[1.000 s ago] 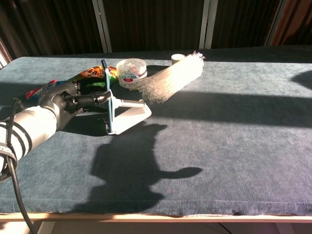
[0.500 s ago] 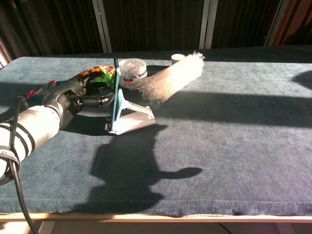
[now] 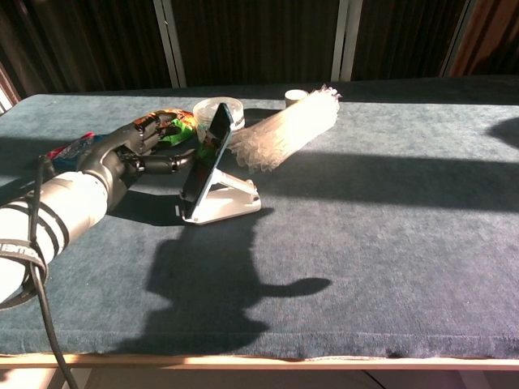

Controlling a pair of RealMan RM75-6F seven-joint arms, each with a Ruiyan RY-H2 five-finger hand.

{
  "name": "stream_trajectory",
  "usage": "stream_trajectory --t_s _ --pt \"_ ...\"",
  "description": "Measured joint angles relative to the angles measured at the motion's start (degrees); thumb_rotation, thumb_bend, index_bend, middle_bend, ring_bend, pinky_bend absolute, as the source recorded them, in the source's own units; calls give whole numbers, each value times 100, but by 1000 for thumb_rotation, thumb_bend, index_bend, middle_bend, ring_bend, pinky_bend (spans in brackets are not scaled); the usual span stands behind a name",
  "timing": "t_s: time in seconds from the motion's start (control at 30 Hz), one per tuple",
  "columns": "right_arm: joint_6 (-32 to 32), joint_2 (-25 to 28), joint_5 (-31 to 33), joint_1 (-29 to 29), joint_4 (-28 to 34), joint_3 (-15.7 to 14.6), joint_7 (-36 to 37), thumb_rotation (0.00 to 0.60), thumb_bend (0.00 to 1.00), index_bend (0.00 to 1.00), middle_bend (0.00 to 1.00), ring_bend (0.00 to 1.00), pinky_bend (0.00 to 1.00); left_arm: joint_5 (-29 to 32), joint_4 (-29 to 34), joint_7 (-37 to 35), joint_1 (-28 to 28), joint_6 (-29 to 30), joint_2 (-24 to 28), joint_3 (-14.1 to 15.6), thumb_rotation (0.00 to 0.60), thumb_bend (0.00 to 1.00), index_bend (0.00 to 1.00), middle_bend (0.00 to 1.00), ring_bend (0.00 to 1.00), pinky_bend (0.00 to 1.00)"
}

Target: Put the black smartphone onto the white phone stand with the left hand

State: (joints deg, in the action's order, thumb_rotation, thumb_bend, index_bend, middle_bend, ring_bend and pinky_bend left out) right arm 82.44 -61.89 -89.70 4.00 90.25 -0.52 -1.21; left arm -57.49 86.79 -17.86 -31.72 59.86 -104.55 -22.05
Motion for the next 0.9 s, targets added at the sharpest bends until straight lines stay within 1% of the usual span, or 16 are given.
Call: stream_trajectory --t_s 0.2,0.3,0.4,0.5,0.6,0.63,0.7,0.73,0.8,0.83,0.9 --pt "7 -2 -12 -5 0 -5 -13 600 109 0 0 0 0 -186 139 -42 66 61 129 50 600 369 0 17 0 29" --pt "17 0 -15 -9 0 -4 -2 600 109 0 0 0 0 -459 257 -49 150 136 354 146 600 381 0 17 0 28" --pt "32 6 -12 -19 0 -2 5 600 110 0 0 0 0 -773 388 2 268 190 789 311 600 393 0 17 0 32" --pt "31 -4 4 -23 0 2 -27 600 109 0 0 0 0 -1114 488 151 416 228 1437 550 600 384 0 18 0 47" --pt "19 -31 18 -25 8 1 -113 600 110 0 0 0 0 -1393 534 513 613 284 2239 866 600 379 0 10 0 54" --pt "13 -43 20 -24 13 1 -149 600 109 0 0 0 0 -1455 530 750 707 342 2549 981 600 378 0 4 0 43" --pt "0 -78 18 -17 27 -1 -243 600 109 0 0 0 0 -1480 507 1204 862 485 2896 1119 600 378 0 0 0 10" --pt "-6 -94 15 -13 32 -1 -282 600 109 0 0 0 0 -1464 486 1562 979 633 3021 1190 600 379 0 0 0 3" --pt "-34 -138 15 -1 49 -4 -382 600 110 0 0 0 0 -1440 443 2124 1180 965 3093 1273 600 381 0 0 0 0" --pt "-45 -148 21 2 54 -4 -405 600 109 0 0 0 0 -1438 410 2464 1297 1232 3097 1311 600 381 0 0 0 0" --pt "-83 -178 36 15 70 -5 -474 600 110 0 0 0 0 -1467 357 2835 1427 1608 3102 1375 600 379 0 0 0 0"
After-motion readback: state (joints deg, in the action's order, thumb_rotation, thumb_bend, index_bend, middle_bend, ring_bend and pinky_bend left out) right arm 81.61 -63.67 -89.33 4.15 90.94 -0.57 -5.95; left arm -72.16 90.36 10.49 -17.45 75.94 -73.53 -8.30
